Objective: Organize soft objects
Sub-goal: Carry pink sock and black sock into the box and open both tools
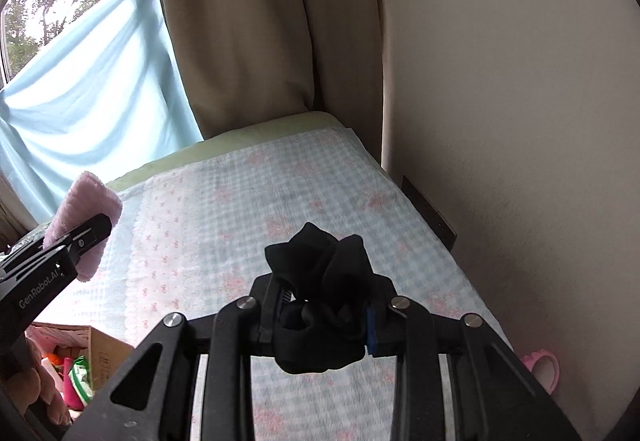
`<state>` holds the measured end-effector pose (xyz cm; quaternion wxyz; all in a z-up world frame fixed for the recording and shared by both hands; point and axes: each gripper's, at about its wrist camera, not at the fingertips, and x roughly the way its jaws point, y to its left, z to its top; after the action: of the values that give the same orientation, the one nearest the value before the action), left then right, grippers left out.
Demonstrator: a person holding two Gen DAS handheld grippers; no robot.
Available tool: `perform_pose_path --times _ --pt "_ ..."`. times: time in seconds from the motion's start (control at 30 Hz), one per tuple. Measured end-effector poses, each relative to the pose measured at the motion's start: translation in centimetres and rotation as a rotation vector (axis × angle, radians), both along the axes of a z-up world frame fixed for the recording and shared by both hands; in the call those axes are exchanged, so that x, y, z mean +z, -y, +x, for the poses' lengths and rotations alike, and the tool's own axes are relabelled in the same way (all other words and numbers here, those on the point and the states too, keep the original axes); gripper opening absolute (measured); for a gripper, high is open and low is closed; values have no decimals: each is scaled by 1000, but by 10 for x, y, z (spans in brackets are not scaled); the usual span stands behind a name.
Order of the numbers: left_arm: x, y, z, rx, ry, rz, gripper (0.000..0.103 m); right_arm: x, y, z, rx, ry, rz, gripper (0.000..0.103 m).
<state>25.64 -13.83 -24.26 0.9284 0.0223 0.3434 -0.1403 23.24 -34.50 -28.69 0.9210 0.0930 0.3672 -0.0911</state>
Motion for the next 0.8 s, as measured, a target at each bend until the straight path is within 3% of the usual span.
perform_pose_path --times 0.2,0.43,0.63,0.8 --pt "57 -66 -45 44 21 -24 28 57 -45 -28 36 4 -5 27" --pt "90 -165 -84 124 13 -20 28 100 -130 -51 122 -27 9 27" --pt "88 -247 -100 175 -10 16 28 106 -225 -55 237 -48 19 27" --pt "71 -299 -104 206 -67 57 28 93 -292 -56 305 -86 85 27"
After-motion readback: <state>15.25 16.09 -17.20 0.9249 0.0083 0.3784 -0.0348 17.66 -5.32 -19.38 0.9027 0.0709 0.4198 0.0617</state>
